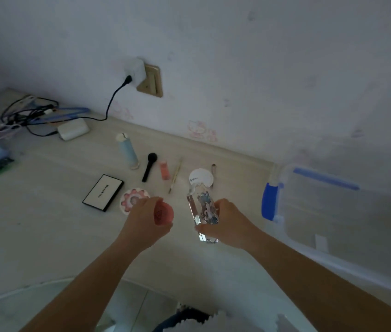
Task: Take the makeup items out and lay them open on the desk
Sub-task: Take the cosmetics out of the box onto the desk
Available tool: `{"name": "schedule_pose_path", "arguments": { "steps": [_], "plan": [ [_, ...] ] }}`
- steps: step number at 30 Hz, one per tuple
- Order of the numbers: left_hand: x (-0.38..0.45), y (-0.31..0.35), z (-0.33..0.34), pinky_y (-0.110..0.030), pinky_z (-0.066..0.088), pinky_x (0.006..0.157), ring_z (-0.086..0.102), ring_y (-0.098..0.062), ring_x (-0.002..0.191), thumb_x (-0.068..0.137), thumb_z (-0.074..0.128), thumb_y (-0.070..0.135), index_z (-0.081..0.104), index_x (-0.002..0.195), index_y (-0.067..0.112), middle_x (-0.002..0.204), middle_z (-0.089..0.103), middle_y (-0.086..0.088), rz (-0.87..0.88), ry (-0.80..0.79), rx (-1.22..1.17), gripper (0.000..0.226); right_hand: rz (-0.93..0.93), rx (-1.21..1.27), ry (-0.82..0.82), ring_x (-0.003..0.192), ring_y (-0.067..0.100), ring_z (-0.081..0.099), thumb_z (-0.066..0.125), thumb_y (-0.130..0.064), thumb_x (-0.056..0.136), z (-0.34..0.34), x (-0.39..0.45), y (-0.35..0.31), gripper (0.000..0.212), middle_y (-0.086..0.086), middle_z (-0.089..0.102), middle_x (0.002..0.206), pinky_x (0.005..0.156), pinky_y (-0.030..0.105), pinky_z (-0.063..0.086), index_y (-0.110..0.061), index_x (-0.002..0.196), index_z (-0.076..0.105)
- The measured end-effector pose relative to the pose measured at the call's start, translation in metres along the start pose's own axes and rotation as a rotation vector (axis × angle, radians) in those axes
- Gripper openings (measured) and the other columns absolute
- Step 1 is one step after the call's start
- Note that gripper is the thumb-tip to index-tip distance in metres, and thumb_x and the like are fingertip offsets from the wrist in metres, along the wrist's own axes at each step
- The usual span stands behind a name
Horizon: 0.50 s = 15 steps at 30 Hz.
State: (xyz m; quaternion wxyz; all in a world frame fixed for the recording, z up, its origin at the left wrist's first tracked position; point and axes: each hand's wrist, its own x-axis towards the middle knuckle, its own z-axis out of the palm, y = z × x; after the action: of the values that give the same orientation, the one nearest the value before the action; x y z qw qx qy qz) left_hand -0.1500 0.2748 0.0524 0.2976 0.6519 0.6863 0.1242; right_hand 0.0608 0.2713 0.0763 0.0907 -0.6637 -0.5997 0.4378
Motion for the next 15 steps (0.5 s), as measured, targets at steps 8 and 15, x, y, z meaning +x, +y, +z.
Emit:
{"name": "schedule_pose_path", "arguments": {
  "steps": [8, 15],
  "plan": [
    [0.015, -0.030, 0.028, -0.033, 0.039, 0.098, 0.048, -0.028, 0.117, 0.069, 0.076, 0.023, 0.052, 0.128, 0.011, 0.124, 0.053, -0.011, 0.002, -0.042, -0.050, 0.065, 0.288, -0.109, 0.027, 0.109, 0.028, 0.054, 0.069, -0.058, 0.067, 0.059, 0.025, 0.013, 0.078, 0.009, 0.042, 0.116, 0.088, 0.035, 0.046, -0.008, 0.120, 0.040],
    [0.029, -0.032, 0.045, -0.034, 0.044, 0.093, 0.053, -0.029, 0.111, 0.072, 0.072, 0.027, 0.053, 0.126, 0.016, 0.126, 0.051, -0.007, 0.004, -0.015, -0.021, 0.059, 0.355, -0.271, 0.076, 0.113, 0.030, 0.051, 0.066, -0.057, 0.068, 0.070, 0.040, 0.010, 0.079, 0.009, 0.040, 0.120, 0.087, 0.035, 0.044, -0.009, 0.123, 0.036]
  ]
}}
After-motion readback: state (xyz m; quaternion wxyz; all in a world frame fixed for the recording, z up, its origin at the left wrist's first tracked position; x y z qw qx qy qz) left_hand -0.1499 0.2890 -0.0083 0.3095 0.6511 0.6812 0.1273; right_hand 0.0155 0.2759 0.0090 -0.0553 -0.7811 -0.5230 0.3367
